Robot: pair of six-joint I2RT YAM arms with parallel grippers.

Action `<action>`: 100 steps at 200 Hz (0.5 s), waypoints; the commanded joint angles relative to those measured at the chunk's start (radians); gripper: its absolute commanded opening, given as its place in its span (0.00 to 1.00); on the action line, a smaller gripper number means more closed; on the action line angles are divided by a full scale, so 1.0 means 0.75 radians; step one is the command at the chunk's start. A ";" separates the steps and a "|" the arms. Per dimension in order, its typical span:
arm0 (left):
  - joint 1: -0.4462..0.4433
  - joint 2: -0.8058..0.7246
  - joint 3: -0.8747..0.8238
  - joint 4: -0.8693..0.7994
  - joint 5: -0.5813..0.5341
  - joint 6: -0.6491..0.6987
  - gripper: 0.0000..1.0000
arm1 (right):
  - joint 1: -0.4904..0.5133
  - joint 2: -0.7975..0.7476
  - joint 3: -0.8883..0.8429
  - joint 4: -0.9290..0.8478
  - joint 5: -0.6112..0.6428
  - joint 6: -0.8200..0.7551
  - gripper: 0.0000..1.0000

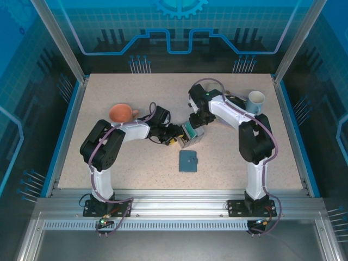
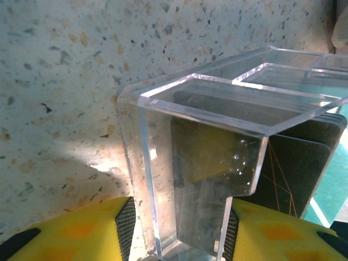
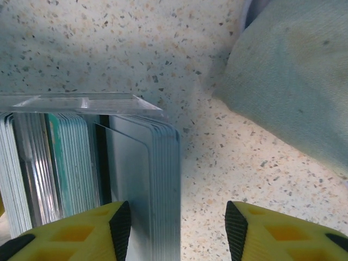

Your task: Put the credit cards into the card holder

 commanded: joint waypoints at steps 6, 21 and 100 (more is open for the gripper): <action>-0.003 0.040 0.010 -0.039 -0.006 -0.018 0.45 | 0.028 0.046 0.047 -0.043 0.098 -0.039 0.51; -0.003 0.040 0.008 -0.055 -0.015 -0.014 0.44 | 0.038 0.033 0.057 -0.059 0.142 -0.045 0.50; 0.000 0.037 0.006 -0.072 -0.017 -0.001 0.43 | 0.041 -0.053 0.035 -0.063 0.175 -0.029 0.39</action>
